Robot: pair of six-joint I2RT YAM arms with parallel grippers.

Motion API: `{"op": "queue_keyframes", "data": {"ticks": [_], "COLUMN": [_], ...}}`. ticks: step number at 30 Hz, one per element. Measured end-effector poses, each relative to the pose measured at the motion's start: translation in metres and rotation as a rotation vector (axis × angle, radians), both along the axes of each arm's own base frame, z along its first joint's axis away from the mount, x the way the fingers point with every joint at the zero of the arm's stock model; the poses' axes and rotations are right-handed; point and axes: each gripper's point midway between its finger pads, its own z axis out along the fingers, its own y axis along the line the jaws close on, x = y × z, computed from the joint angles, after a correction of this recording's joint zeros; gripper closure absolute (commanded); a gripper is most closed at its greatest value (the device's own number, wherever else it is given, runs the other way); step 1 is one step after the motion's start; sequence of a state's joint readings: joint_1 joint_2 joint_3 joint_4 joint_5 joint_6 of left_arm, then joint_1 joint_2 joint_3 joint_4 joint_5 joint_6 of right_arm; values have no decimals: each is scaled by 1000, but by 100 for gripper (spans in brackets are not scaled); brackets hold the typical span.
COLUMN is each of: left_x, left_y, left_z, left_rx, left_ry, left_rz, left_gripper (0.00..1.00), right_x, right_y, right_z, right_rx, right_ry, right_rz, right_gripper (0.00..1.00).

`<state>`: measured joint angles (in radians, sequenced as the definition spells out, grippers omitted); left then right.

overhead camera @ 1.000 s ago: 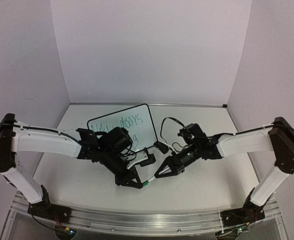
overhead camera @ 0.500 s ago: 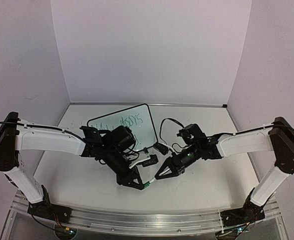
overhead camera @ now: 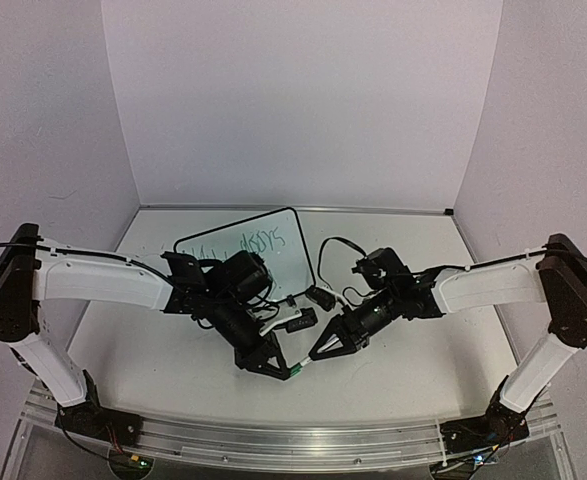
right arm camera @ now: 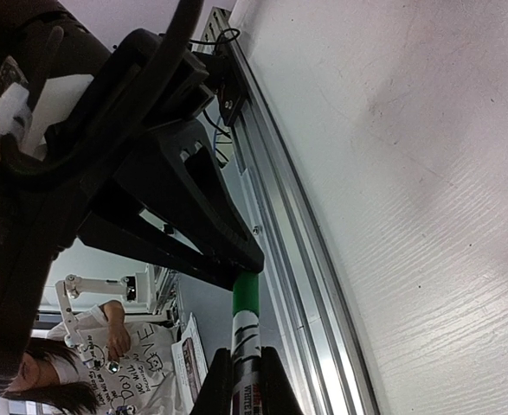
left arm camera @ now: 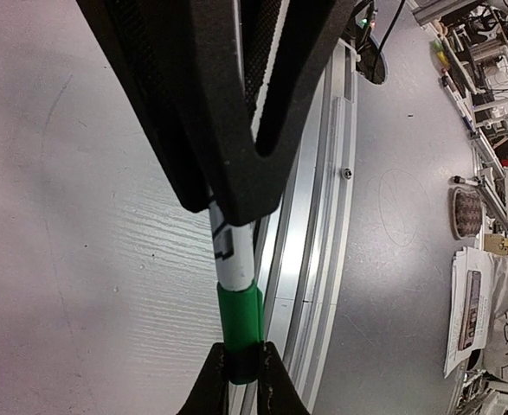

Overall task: Write a sentence on the whiteboard
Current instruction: Insert the whiteboard marker without the cap into the pen cap.

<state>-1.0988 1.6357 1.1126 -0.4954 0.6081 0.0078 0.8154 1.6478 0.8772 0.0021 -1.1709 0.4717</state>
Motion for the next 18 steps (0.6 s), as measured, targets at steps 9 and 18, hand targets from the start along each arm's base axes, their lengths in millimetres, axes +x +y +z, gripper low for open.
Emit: {"op": "queue_keyframes", "data": {"ticks": [9,18], "left_x": [-2,-1], "left_y": [-2,-5], "left_z": [-1,-1], "left_rx": [-4,-7], "left_ry": [20,20], "left_rz": [-3,-5], "left_gripper": [100,100], "right_x": [-1,-2], "right_y": [-1,-2], "right_z": [-1,-2], "right_rx": [-8,-15], "right_ry": [11,18], "right_rz": [2,3], "right_gripper": [100,100]}}
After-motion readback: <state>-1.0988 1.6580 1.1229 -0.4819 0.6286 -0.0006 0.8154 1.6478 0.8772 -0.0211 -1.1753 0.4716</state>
